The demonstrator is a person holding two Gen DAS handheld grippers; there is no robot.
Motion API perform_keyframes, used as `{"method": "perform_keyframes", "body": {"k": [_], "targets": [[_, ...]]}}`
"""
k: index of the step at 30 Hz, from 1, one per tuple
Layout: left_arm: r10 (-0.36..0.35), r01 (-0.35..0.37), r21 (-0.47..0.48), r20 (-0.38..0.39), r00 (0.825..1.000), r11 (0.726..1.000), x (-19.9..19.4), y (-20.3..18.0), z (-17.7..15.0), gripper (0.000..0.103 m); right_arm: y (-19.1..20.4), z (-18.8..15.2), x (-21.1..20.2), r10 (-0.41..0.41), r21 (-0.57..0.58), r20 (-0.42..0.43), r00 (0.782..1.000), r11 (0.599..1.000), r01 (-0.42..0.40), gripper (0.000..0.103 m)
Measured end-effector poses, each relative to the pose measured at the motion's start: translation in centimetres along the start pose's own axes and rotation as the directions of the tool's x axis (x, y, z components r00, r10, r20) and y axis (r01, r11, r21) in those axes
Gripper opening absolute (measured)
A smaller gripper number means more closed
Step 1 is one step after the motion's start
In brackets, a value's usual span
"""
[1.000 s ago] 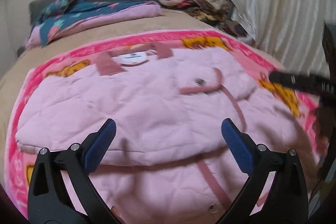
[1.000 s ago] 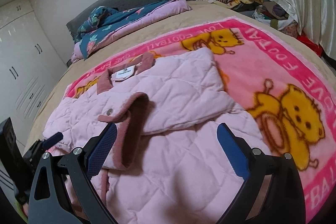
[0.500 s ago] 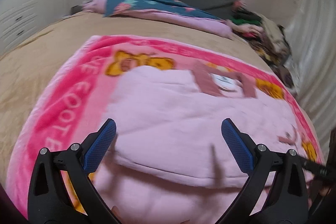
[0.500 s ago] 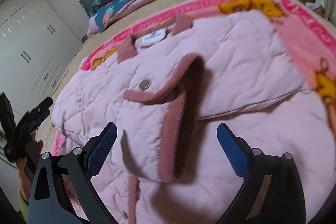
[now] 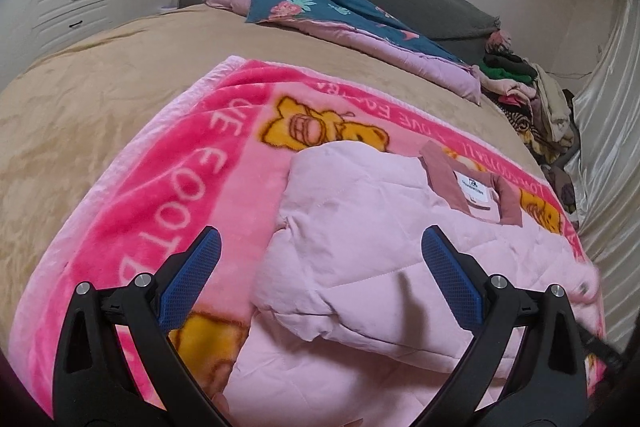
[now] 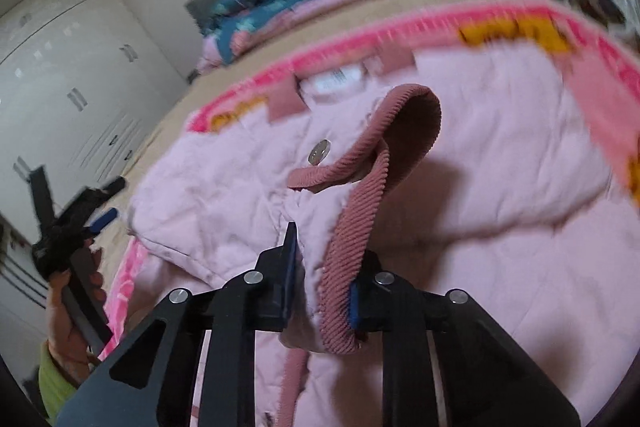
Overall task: Fold large clothes
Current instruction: 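Grasp the corduroy placket edge with the right tool and lift it, then fold the placket edge over the jacket with the right tool, release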
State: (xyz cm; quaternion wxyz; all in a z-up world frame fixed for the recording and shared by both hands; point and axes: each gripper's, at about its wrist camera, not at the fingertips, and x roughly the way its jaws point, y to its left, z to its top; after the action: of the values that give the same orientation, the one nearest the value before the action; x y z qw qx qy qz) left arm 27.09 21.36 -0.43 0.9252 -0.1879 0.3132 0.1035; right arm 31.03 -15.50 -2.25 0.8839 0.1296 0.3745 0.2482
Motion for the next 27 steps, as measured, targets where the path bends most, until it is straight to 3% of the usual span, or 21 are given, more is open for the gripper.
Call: {"method": "perform_keyframes", "body": {"k": [5,12,20,27], "targets": [[-0.011,0.011,-0.007,0.017,1.000,1.000,-0.2,-0.1,0.3,0.094,1.4,4.0,-3.0,-0.033,-0.110,0.097,0.995,0.993,0.043,0.017],[-0.023,0.023,-0.025,0.028,0.999,0.999,0.1,0.2,1.0,0.094,0.0,7.5,-3.4,-0.105,-0.150,0.123,0.987,0.981,0.123,0.017],[-0.048,0.047,0.007,0.010,0.999,0.999,1.2,-1.1,0.8,0.094,-2.5,5.9,-1.5,-0.186,-0.125,0.101,0.977,0.972,0.198,0.017],[-0.080,0.081,0.123,-0.013,0.997,0.989,2.2,-4.8,-0.6,0.094,-3.7,4.6,0.7,-0.227,-0.100,0.050,0.973,0.968,0.231,0.017]]}}
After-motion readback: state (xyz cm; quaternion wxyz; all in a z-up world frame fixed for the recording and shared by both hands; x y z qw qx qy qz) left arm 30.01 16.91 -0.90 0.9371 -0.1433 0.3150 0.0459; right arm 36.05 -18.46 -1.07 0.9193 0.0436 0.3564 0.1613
